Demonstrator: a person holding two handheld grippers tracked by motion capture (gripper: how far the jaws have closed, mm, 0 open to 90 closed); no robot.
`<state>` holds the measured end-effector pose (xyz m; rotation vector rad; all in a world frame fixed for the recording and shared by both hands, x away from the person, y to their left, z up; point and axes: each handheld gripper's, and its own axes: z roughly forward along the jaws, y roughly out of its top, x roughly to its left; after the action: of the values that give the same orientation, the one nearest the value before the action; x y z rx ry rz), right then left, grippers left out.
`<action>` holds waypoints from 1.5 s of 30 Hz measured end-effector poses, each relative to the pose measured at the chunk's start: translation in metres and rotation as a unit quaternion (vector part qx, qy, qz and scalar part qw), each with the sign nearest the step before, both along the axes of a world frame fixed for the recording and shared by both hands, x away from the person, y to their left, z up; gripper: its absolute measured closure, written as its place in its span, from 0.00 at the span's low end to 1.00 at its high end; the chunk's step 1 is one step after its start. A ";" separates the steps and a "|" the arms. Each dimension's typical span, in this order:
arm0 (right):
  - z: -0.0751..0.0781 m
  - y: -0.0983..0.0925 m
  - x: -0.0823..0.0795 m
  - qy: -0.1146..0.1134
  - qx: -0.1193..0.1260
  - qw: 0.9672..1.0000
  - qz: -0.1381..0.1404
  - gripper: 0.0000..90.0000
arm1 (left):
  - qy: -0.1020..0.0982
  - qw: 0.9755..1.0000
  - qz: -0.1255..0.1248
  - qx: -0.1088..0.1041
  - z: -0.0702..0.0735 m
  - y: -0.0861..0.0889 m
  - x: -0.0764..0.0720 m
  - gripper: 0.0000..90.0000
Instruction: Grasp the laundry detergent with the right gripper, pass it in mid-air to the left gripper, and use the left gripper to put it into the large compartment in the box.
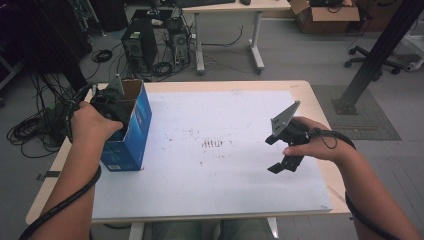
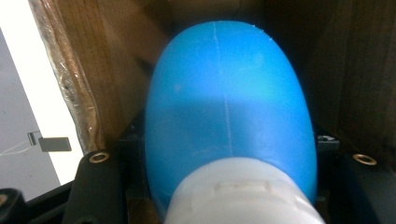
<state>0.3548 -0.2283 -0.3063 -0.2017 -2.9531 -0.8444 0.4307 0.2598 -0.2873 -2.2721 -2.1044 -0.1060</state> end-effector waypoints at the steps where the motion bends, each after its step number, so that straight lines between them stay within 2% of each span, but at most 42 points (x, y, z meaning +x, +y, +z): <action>1: 0.000 0.000 0.000 0.001 0.000 1.000 0.000 0.03 | -0.003 1.000 -0.001 0.000 0.000 0.000 0.000 0.41; 8: -0.001 -0.001 0.000 0.002 0.001 1.000 0.000 0.03 | -0.012 1.000 -0.002 -0.002 0.001 0.001 -0.002 0.40; 9: -0.001 0.000 0.000 0.002 0.000 1.000 0.000 0.03 | -0.019 1.000 -0.003 -0.003 0.004 0.001 -0.002 0.39; 13: -0.002 0.000 0.000 0.003 0.002 1.000 0.001 0.03 | -0.026 1.000 -0.004 0.000 0.009 -0.001 -0.003 0.38; 28: -0.002 -0.003 -0.002 0.003 0.004 1.000 0.000 0.03 | -0.025 1.000 -0.002 0.003 0.014 -0.003 -0.005 0.31; 31: -0.002 -0.004 -0.002 0.003 0.006 1.000 -0.001 0.03 | -0.025 1.000 0.001 0.009 0.018 -0.004 -0.006 0.30; 45: 0.002 -0.004 -0.003 0.000 0.011 1.000 0.003 0.03 | -0.028 1.000 0.006 0.006 0.029 -0.002 -0.012 0.26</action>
<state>0.3515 -0.2321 -0.3045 -0.1915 -2.9426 -0.8748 0.4186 0.2575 -0.2588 -2.2746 -2.1378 -0.1837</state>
